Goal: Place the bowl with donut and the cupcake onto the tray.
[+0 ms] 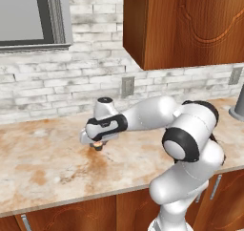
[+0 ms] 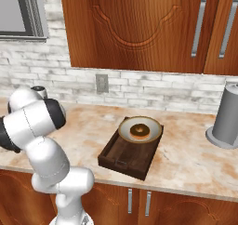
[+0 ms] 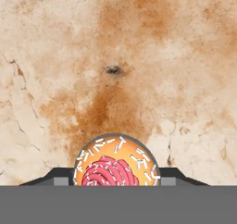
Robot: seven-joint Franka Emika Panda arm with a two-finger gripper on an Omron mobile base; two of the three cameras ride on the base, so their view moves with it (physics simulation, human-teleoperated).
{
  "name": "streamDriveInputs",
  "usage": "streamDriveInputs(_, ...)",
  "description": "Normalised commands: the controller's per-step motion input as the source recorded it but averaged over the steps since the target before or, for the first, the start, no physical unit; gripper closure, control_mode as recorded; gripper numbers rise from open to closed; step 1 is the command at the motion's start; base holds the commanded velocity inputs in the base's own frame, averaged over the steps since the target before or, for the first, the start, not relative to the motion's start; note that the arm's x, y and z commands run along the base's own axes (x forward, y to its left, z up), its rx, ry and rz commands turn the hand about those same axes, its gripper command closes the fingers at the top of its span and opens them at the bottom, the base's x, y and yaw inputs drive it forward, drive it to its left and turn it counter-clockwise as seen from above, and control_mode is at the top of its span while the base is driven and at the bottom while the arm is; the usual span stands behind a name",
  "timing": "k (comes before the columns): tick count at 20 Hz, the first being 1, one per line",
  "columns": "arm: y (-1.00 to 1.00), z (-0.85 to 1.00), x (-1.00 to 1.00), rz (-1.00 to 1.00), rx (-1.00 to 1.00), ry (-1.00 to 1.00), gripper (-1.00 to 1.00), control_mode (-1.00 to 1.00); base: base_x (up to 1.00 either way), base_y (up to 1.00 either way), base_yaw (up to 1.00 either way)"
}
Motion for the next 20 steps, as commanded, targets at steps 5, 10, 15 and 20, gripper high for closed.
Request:
streamDriveInputs(5, -0.47, 0.01, -0.11, 0.00, 0.01, 0.00, 1.00, -1.00, 0.00, 0.00, 0.00)
streamDriveInputs(10, -0.43, 0.00, -0.01, 0.00, 0.00, 0.02, 1.00, -1.00, 0.00, 0.00, 0.00)
streamDriveInputs(15, -0.46, 0.00, 0.00, 0.00, 0.00, 0.04, 1.00, -1.00, 0.00, 0.00, 0.00)
streamDriveInputs(20, -0.47, 0.00, 0.00, 0.00, 0.00, 0.04, 1.00, -1.00, 0.00, 0.00, 0.00)
